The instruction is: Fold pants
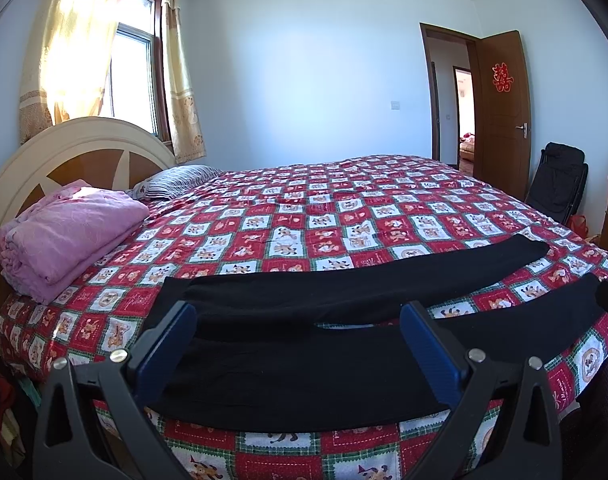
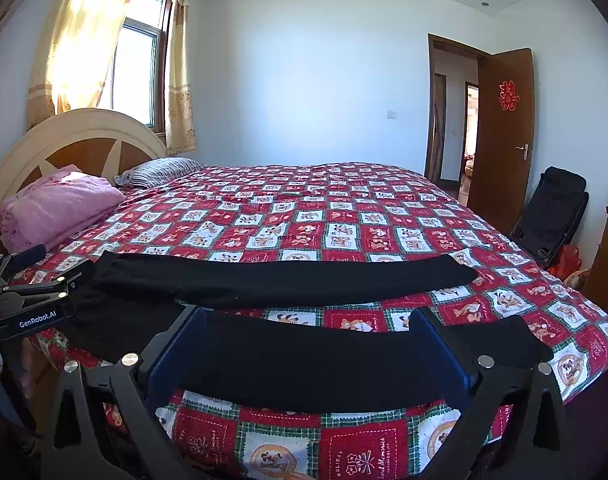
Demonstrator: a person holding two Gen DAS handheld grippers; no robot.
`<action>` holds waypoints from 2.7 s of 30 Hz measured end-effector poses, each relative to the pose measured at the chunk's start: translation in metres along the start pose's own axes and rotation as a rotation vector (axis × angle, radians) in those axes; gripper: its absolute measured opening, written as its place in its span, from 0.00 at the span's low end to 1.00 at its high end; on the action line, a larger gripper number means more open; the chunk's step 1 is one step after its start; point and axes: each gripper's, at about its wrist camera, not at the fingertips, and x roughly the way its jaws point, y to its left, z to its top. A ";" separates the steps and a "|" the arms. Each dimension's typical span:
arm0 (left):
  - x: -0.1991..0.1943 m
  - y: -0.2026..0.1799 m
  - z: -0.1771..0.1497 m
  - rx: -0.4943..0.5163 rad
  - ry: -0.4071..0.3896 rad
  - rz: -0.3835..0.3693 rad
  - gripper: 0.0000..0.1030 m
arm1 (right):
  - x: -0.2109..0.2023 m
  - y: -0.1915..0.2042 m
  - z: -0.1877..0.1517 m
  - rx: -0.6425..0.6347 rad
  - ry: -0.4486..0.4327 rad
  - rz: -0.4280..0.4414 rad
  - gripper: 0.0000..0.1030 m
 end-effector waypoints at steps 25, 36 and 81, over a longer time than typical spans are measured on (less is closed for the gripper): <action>0.001 -0.002 -0.002 -0.001 0.005 0.000 1.00 | 0.003 0.001 -0.003 -0.003 0.009 0.000 0.99; 0.039 0.008 -0.013 0.002 0.072 -0.039 1.00 | 0.024 -0.001 -0.016 0.003 0.041 0.049 0.99; 0.316 0.221 -0.017 -0.112 0.415 0.025 0.30 | 0.263 -0.287 0.024 0.300 0.392 -0.327 0.75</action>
